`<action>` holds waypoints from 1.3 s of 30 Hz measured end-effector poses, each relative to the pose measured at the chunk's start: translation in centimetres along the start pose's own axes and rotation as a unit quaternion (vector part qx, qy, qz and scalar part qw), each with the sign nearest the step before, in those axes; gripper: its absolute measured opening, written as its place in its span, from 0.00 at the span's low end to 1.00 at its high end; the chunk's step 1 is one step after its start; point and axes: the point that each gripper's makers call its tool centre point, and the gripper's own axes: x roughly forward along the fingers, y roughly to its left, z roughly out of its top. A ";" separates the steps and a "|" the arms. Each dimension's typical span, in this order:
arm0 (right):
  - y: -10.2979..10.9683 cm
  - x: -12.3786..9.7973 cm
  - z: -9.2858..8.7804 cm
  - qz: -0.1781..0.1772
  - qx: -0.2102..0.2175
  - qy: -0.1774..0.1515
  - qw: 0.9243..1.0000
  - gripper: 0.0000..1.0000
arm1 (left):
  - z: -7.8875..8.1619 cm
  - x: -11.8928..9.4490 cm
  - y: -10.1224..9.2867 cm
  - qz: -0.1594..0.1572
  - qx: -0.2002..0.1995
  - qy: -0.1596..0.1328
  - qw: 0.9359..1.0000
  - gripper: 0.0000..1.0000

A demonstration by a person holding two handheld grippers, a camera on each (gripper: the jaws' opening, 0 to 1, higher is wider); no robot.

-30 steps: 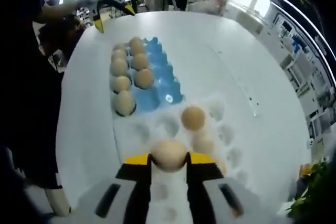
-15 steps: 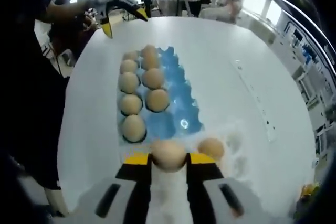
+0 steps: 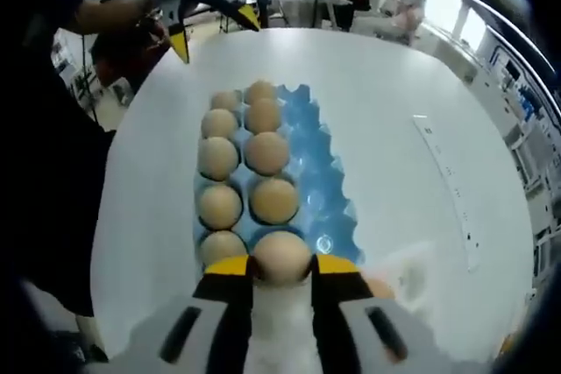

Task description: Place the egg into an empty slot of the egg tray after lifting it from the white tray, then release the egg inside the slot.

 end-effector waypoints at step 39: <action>0.2 1.4 -0.3 0.025 -0.003 -0.008 1.000 0.26 | -0.1 0.3 -0.2 -0.006 -0.004 0.003 1.000 0.62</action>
